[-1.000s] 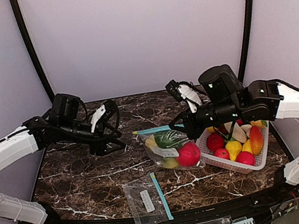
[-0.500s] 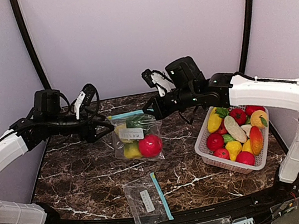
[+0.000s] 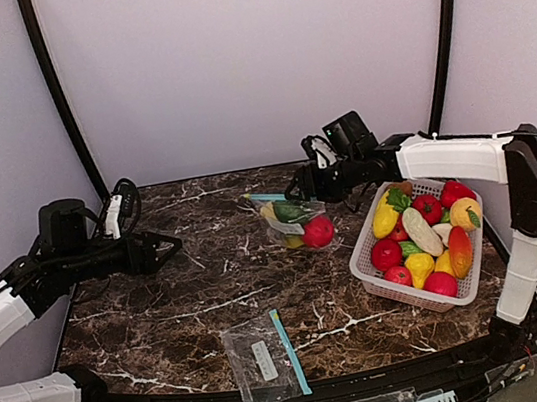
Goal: Place the food in the zip-top bag and seal the zipper
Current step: Set the zipper food storage bag at the center of the board, then pick up the zipper food storage bag at the corner of the board.
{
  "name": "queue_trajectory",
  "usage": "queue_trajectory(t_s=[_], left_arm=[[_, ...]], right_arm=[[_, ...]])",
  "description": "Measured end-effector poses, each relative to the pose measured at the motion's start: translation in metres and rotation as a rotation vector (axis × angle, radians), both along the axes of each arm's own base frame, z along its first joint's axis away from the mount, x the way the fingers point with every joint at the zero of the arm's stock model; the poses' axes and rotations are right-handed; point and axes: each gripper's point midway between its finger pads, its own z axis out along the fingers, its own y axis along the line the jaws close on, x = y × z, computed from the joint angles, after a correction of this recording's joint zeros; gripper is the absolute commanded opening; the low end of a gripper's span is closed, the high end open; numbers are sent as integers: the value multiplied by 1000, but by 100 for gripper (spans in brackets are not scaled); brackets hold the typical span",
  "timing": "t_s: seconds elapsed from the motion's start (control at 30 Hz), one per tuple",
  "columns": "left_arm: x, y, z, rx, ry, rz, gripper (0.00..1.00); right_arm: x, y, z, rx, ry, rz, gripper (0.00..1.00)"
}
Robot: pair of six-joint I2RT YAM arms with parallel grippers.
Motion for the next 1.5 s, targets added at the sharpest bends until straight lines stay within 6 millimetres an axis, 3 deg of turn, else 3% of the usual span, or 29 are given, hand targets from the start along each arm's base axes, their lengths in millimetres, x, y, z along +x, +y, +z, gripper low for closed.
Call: queue_trajectory(t_s=[0.13, 0.27, 0.43, 0.57, 0.7, 0.8, 0.93, 1.0, 1.23, 1.5], left_arm=[[-9, 7, -19, -48, 92, 59, 81], [-14, 9, -38, -81, 188, 95, 80], [-19, 10, -52, -109, 266, 125, 79], [-21, 9, -55, -134, 307, 140, 76], [-26, 2, -59, -144, 352, 141, 75], [-35, -10, -64, -138, 382, 122, 75], [-51, -27, -70, -131, 409, 99, 75], [-55, -31, -72, -128, 418, 100, 74], [-62, -43, -80, -111, 439, 115, 72], [-101, -68, -101, -53, 464, 79, 70]], right_arm=[[-6, -5, 8, -13, -13, -17, 84], [-15, -19, 35, -52, -78, -60, 88], [-50, -36, 83, -44, -172, -72, 88], [-82, -32, 95, -26, -175, -17, 86], [-117, -10, 63, -46, -89, 73, 85], [-156, 8, 23, -85, 15, 159, 84], [-201, 21, -12, -115, 112, 248, 84], [-217, 26, -18, -120, 132, 278, 84], [-241, 40, -21, -119, 139, 299, 81], [-300, 48, -52, -193, 183, 325, 80]])
